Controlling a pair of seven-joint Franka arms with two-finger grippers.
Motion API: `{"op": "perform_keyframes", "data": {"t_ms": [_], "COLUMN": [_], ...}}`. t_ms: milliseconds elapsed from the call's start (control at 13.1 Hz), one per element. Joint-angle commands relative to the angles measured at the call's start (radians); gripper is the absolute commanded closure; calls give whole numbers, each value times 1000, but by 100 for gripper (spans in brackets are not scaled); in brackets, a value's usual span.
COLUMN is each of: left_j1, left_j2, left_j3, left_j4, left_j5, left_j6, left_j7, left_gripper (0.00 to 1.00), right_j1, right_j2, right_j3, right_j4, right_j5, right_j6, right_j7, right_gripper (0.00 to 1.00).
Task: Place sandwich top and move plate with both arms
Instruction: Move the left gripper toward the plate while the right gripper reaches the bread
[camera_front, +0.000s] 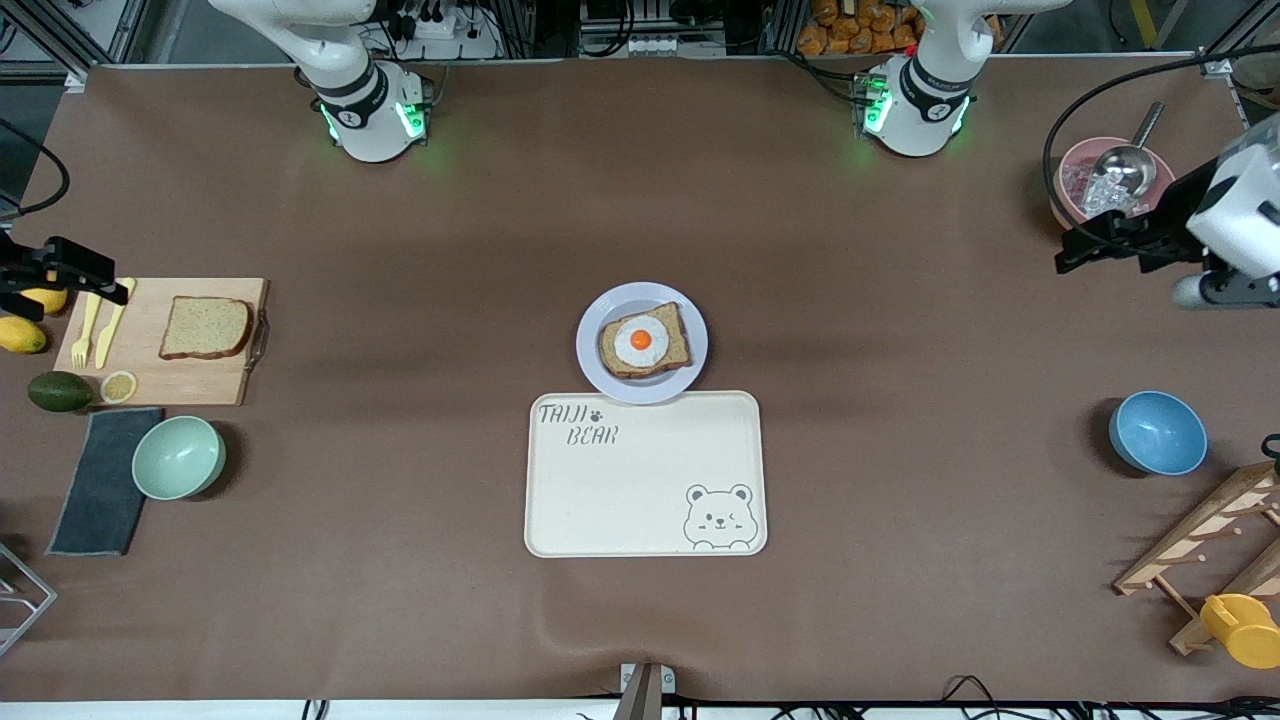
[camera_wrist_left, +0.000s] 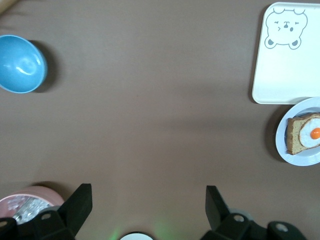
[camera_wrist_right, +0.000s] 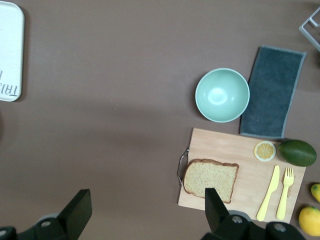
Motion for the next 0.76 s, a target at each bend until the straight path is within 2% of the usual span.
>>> {"op": "perform_keyframes", "data": {"t_ms": [0, 153, 305, 458, 534, 687], "left_j1": [5, 3, 5, 3, 0, 2], "left_j2": [-33, -34, -34, -33, -28, -22], "left_j3": [-16, -28, -40, -40, -45, -66], "left_j4": [-131, -206, -265, -337, -360, -410], "left_j5": [-56, -84, -99, -163, -165, -168], "left_j6": [111, 191, 252, 333, 369, 430], "left_j7": [16, 42, 70, 70, 70, 70], "left_gripper": [0, 0, 0, 0, 0, 0], "right_j1": [-43, -101, -134, -180, -210, -243], "right_j2": [-1, 6, 6, 9, 23, 61], "right_j3": [8, 10, 10, 10, 8, 8], "right_j4": [-37, -97, -170, -241, -261, -270], "right_j5": [6, 59, 70, 96, 145, 165], "right_j6": [21, 46, 127, 187, 190, 191], "right_j7": [-16, -22, -86, -100, -153, -206], "right_gripper": [0, 0, 0, 0, 0, 0]}}
